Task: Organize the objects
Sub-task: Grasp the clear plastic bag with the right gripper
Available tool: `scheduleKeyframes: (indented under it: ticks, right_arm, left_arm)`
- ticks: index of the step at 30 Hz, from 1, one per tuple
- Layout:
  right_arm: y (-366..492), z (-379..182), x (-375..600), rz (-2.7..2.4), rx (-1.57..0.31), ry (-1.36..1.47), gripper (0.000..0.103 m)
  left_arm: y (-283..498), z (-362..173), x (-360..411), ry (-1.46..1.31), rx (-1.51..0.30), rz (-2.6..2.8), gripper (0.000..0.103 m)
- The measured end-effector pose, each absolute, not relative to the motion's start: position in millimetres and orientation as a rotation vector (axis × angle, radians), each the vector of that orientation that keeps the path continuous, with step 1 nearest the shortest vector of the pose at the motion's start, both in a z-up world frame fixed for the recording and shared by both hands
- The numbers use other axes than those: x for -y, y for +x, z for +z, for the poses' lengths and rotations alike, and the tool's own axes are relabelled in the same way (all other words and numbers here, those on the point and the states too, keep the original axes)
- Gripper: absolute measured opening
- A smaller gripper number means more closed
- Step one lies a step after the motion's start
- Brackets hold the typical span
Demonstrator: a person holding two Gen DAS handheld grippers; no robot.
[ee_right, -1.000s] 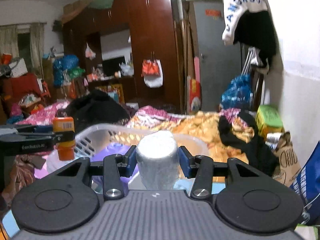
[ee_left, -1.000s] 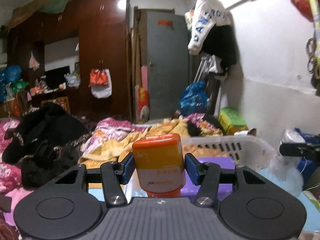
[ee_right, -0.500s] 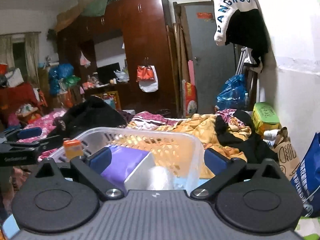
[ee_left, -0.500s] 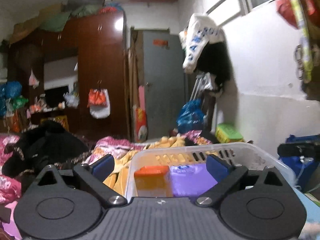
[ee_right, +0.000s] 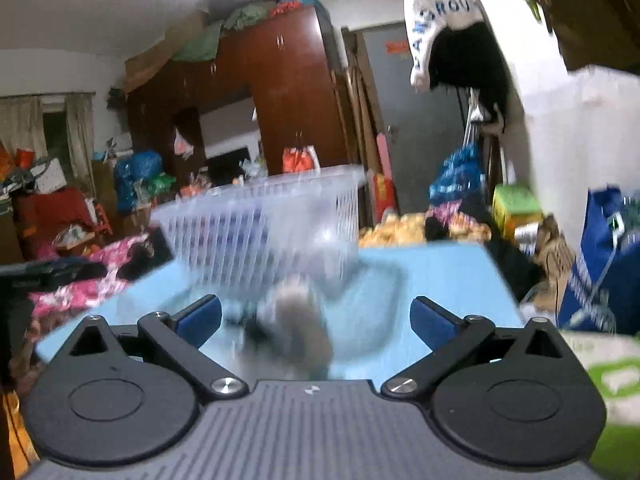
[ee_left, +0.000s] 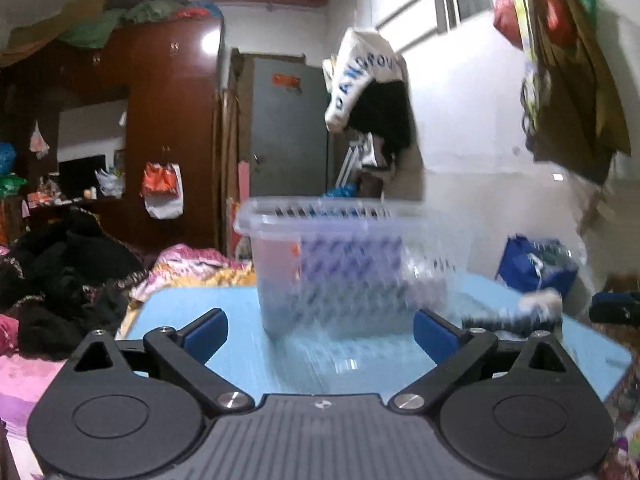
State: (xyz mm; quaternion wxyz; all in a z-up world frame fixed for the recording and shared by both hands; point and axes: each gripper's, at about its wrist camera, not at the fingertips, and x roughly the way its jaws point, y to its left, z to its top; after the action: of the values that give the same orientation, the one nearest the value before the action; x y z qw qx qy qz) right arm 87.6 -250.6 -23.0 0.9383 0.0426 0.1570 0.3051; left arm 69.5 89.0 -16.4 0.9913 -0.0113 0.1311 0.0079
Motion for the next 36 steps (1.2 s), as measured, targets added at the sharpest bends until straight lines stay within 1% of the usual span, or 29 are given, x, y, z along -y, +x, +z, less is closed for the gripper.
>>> scheduleKeyframes:
  ticks: [2,6,8,12,14,15,16,17,19,20,21,22,25,28,31,34,36]
  right_arm:
    - [90.5,-31.0,249.5,0.622,-0.358,0.067,0.101]
    - [93.1,-39.1,248.3,0.683,-0.394,0.086,0.092]
    - [93.2,-43.2,240.4,0.717,-0.416,0.056,0.088]
    - [93.7,-48.2,220.4,0.751,-0.441,-0.008,0.071]
    - [89.1,-49.8,218.0,0.738,-0.426,-0.035,0.067]
    - [87.0,-49.9,216.4,0.735,-0.424,-0.045,0.059]
    - [86.0,-49.9,216.4,0.739,-0.424,-0.048,0.053]
    - [86.5,-49.0,216.0,0.740,-0.426,-0.051,0.052]
    - [82.1,-51.9,216.0,0.741,-0.419,-0.074,0.045]
    - [81.3,-52.2,215.0,0.738,-0.415,-0.089,0.043]
    - [79.9,-52.6,214.2,0.738,-0.412,-0.103,0.038]
    - [77.1,-53.8,213.6,0.740,-0.408,-0.114,0.032]
    - [74.9,-55.3,216.1,0.753,-0.407,-0.117,0.024]
    - [75.1,-56.3,217.5,0.761,-0.409,-0.115,0.019]
    - [71.2,-55.4,216.9,0.752,-0.396,-0.137,0.017]
    - [66.3,-52.2,216.7,0.748,-0.380,-0.145,0.015]
    - [63.1,-49.5,216.7,0.754,-0.368,-0.145,0.014]
  left_arm:
    - [73.0,-25.3,-92.5,-0.040,-0.291,-0.015,0.100]
    - [84.4,-43.1,-96.0,-0.071,-0.364,-0.031,0.097]
    - [86.6,-49.9,-98.7,-0.085,-0.387,-0.059,0.093]
    - [88.1,-60.1,-92.8,-0.026,-0.415,-0.106,0.092]
    - [91.7,-66.5,-86.0,0.018,-0.436,-0.115,0.090]
    - [91.9,-68.9,-83.2,0.032,-0.443,-0.126,0.082]
    - [92.2,-69.9,-79.9,0.043,-0.447,-0.135,0.080]
    - [92.2,-70.3,-76.4,0.057,-0.452,-0.144,0.079]
    - [91.5,-71.9,-67.6,0.105,-0.456,-0.144,0.071]
    - [89.9,-72.3,-63.1,0.126,-0.443,-0.137,0.068]
    - [89.4,-71.9,-60.2,0.134,-0.441,-0.136,0.057]
    - [88.8,-71.0,-59.5,0.135,-0.442,-0.135,0.042]
    - [87.7,-70.1,-61.9,0.121,-0.440,-0.129,0.027]
    - [83.4,-69.9,-63.9,0.112,-0.426,-0.131,0.021]
    - [77.9,-68.3,-62.8,0.114,-0.404,-0.128,0.016]
    - [68.0,-65.1,-61.8,0.119,-0.375,-0.113,0.012]
    - [62.8,-61.6,-63.2,0.133,-0.365,-0.102,0.011]
